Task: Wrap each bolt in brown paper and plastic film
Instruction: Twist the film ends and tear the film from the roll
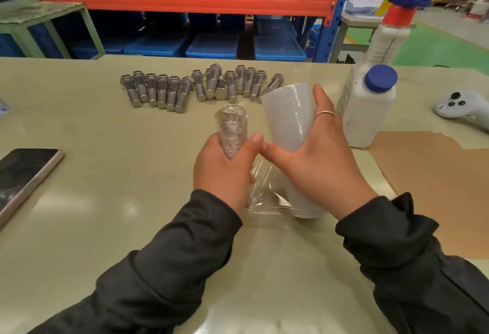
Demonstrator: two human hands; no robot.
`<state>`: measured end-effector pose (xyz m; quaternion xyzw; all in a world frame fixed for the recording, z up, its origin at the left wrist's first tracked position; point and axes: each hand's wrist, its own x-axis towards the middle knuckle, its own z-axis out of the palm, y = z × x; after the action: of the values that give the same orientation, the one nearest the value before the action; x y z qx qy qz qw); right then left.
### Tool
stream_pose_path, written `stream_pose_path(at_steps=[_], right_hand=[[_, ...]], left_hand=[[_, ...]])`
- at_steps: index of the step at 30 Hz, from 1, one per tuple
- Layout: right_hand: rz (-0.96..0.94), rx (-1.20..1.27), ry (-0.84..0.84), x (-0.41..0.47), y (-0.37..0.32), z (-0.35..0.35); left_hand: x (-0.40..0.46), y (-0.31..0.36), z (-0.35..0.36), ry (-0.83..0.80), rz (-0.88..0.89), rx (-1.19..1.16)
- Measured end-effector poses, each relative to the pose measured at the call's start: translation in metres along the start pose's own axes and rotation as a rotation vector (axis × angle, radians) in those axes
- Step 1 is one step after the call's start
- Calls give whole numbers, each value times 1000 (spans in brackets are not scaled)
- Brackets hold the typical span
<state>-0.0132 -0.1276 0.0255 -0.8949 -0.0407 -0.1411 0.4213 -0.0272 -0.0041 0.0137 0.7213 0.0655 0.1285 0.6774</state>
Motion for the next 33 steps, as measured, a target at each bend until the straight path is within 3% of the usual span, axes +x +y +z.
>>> stream_pose_path(at_steps=[9,15,33], right_hand=[[52,-40,46,2,-7,4],[94,-58,-1,9,-9,7],[233,-345,-116,23,-30,25]], left_hand=[[-13,4,2,23,349,259],[-12,4,3,33,408,313],[-9,10,2,103,143,262]])
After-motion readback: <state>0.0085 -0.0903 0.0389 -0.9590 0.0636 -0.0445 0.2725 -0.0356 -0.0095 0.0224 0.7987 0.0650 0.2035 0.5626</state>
